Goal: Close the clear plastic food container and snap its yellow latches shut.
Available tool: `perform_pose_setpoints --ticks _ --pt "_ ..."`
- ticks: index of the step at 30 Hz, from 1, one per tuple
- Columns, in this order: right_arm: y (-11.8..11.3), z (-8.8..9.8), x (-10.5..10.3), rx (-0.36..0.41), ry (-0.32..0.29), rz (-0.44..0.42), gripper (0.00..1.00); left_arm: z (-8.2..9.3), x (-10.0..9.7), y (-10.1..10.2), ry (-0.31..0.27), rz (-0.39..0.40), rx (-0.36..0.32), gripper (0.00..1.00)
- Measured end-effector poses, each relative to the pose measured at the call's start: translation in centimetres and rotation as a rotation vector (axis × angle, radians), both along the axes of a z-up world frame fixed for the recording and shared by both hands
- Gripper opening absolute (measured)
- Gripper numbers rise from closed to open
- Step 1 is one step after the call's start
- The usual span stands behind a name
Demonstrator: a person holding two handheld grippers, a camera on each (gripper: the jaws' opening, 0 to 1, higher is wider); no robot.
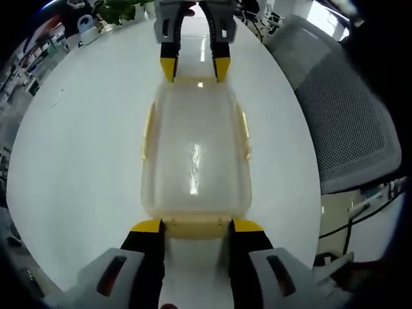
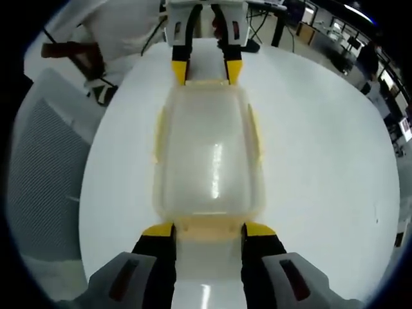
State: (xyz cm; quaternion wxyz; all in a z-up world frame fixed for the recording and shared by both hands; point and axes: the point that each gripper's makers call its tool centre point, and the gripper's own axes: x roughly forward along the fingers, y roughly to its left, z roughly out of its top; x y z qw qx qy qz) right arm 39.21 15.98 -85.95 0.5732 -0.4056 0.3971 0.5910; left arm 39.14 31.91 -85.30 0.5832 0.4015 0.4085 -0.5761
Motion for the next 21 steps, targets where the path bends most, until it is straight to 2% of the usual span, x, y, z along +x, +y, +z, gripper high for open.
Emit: perform_pose_setpoints --ticks 10,21 --pt "-0.1 1.1 -0.1 0.027 -0.003 0.009 0.37 1.2 -0.1 0.0 0.000 -0.014 -0.002 0.37" --pt "0.0 2.8 -0.7 0.053 0.024 0.001 0.37 2.7 -0.5 0.0 0.009 -0.026 0.010 0.37"
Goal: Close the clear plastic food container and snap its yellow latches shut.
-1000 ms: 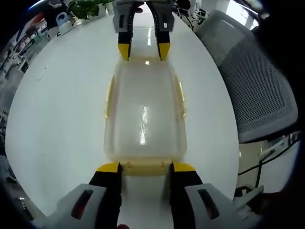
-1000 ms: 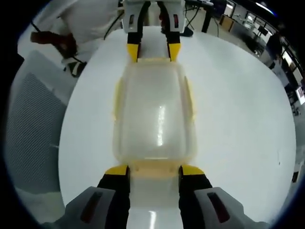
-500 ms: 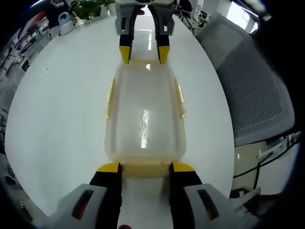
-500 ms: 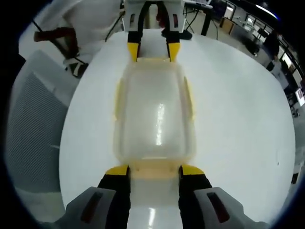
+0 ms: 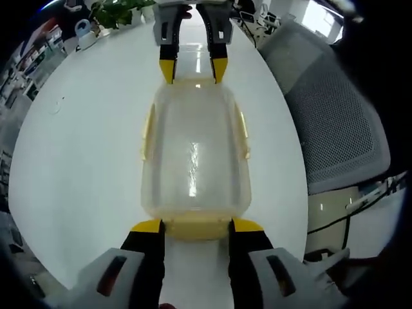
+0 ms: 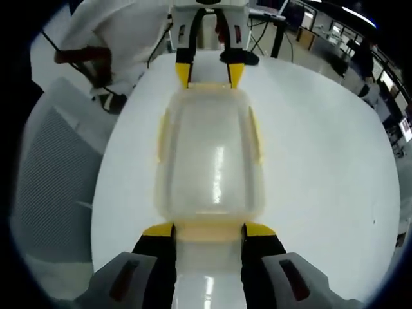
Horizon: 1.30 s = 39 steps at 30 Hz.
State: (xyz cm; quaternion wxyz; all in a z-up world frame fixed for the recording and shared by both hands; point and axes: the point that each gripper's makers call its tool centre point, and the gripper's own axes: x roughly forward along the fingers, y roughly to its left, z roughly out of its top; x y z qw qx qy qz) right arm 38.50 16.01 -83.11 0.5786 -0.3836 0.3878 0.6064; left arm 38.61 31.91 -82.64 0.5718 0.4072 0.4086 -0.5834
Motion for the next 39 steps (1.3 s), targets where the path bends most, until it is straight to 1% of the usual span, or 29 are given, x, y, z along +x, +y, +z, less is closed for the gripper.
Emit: perform_pose_setpoints --ticks 9,17,25,30,39 --pt "-0.5 1.6 0.4 0.003 -0.005 0.000 0.37 1.9 0.4 -0.5 -0.008 -0.004 -0.007 0.37" --pt "-0.9 2.8 0.9 0.007 -0.006 -0.004 0.37 3.1 1.0 -1.0 -0.008 -0.008 -0.007 0.37" --pt "-1.0 3.9 1.5 0.010 -0.001 -0.006 0.37 3.8 1.5 -1.1 -0.011 -0.013 -0.005 0.37" --pt "-1.0 4.3 1.9 0.010 0.005 -0.009 0.37 4.2 1.9 -1.1 -0.015 -0.019 -0.004 0.37" --pt "-1.3 4.8 1.9 -0.002 0.003 -0.004 0.37 4.5 2.0 -1.3 -0.009 -0.019 -0.004 0.37"
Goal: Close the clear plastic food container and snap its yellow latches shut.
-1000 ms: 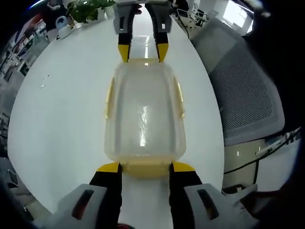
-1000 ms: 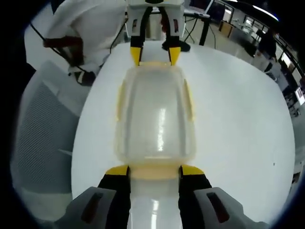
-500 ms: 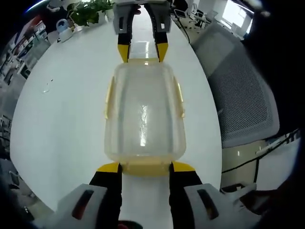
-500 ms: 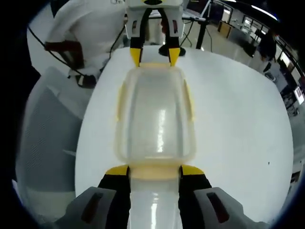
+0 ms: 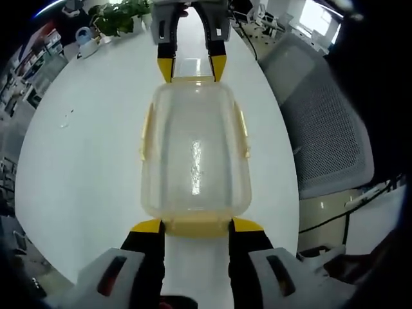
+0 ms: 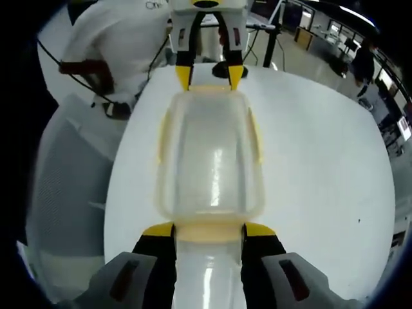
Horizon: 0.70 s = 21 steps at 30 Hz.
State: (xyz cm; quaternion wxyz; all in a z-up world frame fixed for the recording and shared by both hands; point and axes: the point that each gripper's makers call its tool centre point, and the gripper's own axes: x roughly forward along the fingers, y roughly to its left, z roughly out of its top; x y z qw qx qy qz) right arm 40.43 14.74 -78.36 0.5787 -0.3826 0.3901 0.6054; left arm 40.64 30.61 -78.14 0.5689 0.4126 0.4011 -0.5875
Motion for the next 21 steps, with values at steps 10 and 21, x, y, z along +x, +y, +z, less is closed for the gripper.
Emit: perform_pose_setpoints --ticks 10,21 --pt "-0.4 0.0 0.2 -0.006 0.001 0.001 0.37 0.1 0.2 -0.4 0.003 0.002 0.000 0.37" --pt "-1.1 0.3 0.3 -0.002 0.002 -0.003 0.37 0.2 0.2 -1.1 0.008 0.001 0.004 0.37"
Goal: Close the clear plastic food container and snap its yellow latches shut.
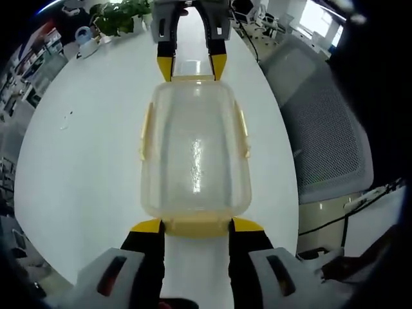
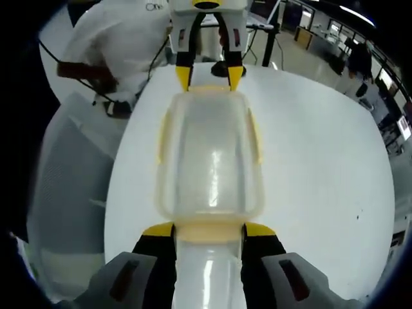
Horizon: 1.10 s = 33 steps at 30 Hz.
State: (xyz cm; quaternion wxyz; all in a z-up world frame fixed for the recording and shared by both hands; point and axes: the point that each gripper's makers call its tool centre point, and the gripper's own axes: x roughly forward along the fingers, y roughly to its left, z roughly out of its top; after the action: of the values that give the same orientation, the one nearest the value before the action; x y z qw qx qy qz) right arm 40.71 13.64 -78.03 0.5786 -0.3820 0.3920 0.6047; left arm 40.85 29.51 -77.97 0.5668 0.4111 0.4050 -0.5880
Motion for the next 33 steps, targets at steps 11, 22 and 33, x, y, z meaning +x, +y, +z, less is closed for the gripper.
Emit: perform_pose_setpoints --ticks 11,22,33 --pt "-1.3 0.0 0.0 -0.013 -0.001 0.000 0.37 0.1 0.1 -1.4 0.000 -0.005 -0.002 0.37" --pt "-2.7 0.3 -0.1 -0.016 0.000 0.001 0.37 0.2 -0.2 -2.6 0.010 -0.001 -0.007 0.37" --pt "-4.3 0.4 -0.4 -0.021 0.004 -0.005 0.37 0.4 -0.3 -4.3 0.012 -0.004 -0.009 0.37"
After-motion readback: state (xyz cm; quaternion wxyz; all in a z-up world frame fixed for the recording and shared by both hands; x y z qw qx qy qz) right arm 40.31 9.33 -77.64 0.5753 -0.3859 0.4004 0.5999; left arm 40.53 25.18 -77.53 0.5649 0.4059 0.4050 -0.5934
